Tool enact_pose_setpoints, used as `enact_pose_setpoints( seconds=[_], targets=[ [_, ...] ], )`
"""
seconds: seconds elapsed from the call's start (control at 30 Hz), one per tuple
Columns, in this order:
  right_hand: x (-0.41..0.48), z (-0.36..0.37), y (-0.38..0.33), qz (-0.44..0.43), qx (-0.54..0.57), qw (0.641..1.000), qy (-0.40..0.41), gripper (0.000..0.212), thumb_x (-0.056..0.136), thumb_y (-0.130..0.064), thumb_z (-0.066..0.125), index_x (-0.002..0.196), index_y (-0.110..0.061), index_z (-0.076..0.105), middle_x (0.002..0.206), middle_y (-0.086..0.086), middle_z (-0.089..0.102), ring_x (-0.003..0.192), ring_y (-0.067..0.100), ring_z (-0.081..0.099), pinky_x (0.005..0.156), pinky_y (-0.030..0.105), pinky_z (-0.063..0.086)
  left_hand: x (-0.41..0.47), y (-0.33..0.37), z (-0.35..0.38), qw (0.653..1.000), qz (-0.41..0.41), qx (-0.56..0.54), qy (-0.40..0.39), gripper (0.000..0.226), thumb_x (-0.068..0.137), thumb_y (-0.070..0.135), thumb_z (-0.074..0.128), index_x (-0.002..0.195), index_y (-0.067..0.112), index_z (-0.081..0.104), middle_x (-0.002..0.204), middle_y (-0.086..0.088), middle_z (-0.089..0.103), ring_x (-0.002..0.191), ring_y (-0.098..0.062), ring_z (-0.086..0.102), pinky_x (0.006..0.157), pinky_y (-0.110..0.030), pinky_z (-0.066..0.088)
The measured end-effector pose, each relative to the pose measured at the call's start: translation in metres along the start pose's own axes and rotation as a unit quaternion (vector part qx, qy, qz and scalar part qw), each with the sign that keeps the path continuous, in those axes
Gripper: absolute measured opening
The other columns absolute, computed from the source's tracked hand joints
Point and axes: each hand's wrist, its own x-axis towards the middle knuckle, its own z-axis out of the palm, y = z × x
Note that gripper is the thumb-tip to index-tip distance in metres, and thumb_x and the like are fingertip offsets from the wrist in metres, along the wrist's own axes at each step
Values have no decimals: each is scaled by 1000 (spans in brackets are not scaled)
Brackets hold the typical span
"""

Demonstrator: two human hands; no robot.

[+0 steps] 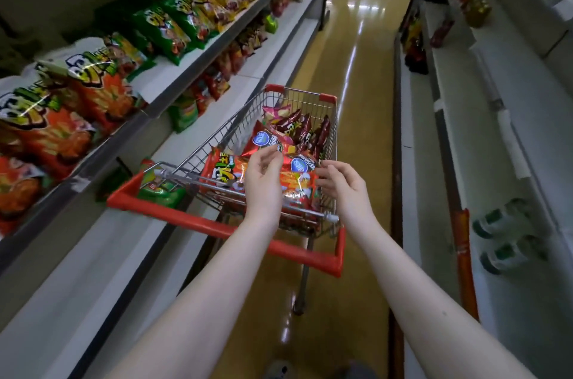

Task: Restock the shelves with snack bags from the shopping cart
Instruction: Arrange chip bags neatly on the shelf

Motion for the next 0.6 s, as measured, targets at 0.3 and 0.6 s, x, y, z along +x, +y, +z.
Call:
enact_pose_setpoints(
  seconds=[0.3, 0.6],
  targets=[
    [132, -24, 24, 34, -23, 990, -138, 17, 99, -22, 45, 107, -14, 58, 100, 5, 67, 83, 14, 64, 81, 29, 50, 73, -32, 66, 983, -41, -19, 179, 14, 95, 16, 55, 92, 29, 59, 101, 15, 59, 111, -20, 58, 102, -37, 44],
    [210, -18, 34, 76, -70, 948, -301, 19, 99, -22, 44, 109, -16, 58, 106, 7, 66, 97, 20, 64, 87, 31, 50, 98, -44, 88, 923, -120, -31, 364, 14, 94, 20, 55, 108, 21, 56, 120, -7, 61, 113, -25, 57, 103, -46, 43]
  ],
)
